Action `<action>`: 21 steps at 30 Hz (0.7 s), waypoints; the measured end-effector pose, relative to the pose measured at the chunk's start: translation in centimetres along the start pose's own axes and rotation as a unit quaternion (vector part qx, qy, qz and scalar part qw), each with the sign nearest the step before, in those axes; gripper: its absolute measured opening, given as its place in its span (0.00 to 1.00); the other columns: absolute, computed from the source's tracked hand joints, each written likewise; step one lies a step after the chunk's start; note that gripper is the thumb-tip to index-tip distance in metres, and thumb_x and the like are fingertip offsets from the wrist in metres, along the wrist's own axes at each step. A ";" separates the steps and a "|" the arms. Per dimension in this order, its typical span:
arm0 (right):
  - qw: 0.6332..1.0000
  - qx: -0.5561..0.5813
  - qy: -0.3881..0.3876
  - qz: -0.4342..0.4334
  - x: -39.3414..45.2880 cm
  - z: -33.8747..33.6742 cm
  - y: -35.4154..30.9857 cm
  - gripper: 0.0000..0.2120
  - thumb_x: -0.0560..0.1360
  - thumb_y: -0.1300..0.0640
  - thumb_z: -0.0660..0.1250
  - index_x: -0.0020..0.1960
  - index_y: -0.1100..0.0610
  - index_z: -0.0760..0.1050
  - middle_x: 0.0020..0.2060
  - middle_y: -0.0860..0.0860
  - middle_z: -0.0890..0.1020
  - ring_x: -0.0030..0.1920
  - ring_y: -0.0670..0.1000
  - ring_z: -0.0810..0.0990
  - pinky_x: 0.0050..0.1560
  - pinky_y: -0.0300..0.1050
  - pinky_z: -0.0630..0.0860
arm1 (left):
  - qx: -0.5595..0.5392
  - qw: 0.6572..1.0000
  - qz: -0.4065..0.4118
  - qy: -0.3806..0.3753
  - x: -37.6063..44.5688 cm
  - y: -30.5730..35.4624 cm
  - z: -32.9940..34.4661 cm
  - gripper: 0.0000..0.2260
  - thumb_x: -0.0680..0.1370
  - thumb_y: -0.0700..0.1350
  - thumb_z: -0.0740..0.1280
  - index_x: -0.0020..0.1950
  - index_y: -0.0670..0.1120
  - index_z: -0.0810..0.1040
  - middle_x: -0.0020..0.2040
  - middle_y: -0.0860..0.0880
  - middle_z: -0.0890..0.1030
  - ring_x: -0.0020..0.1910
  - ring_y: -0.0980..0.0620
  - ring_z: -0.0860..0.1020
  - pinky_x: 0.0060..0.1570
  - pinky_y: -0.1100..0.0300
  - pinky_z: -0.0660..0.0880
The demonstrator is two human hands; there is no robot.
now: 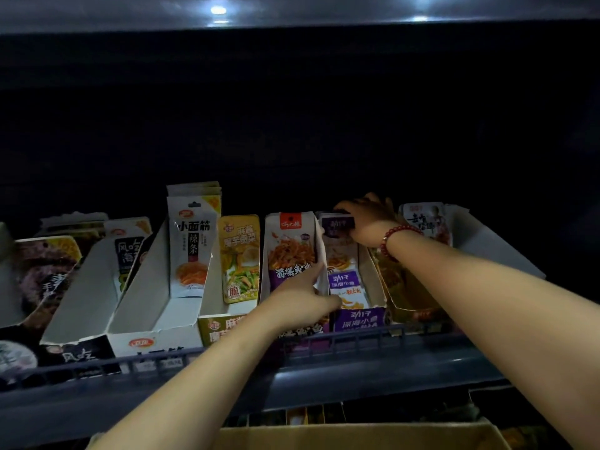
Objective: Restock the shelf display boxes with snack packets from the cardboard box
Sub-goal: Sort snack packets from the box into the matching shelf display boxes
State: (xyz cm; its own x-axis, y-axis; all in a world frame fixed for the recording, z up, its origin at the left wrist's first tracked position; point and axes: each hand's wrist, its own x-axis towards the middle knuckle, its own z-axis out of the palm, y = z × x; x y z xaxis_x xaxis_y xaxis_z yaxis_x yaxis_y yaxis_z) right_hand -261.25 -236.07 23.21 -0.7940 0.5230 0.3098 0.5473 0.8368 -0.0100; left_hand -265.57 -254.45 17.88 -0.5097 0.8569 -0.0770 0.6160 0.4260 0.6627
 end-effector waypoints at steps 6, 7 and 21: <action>0.999 0.042 -0.029 -0.006 0.0 -0.7 0.5 0.20 0.77 0.48 0.63 0.68 0.42 0.66 0.67 0.53 0.68 0.69 0.56 0.60 0.69 0.53 0.54 | -0.005 1.000 0.011 0.021 -0.1 0.1 0.1 0.30 0.77 0.57 0.65 0.77 0.56 0.58 0.71 0.50 0.72 0.61 0.49 0.77 0.57 0.56 0.75; 0.998 0.055 -0.040 0.000 0.1 -0.8 0.7 0.19 0.77 0.47 0.63 0.67 0.41 0.66 0.67 0.54 0.66 0.69 0.57 0.61 0.69 0.53 0.55 | -0.006 1.000 0.014 0.024 -0.1 0.1 0.1 0.30 0.77 0.57 0.65 0.78 0.56 0.58 0.71 0.51 0.72 0.61 0.49 0.76 0.57 0.56 0.74; 0.988 0.083 -0.015 -0.126 -5.5 -2.2 -1.0 0.08 0.77 0.54 0.66 0.54 0.53 0.78 0.52 0.47 0.79 0.50 0.44 0.75 0.50 0.38 0.71 | -0.011 1.000 -0.005 0.007 -0.2 0.0 0.1 0.32 0.76 0.54 0.68 0.78 0.55 0.59 0.69 0.47 0.73 0.59 0.49 0.77 0.52 0.58 0.74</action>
State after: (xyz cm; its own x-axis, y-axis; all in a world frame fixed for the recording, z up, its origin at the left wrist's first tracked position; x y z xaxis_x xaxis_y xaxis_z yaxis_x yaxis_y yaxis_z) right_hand -256.88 -240.12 23.64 -0.9089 0.2964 0.2935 0.2816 0.9551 -0.0926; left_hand -265.42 -254.59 17.84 -0.5245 0.8482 -0.0737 0.5968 0.4280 0.6787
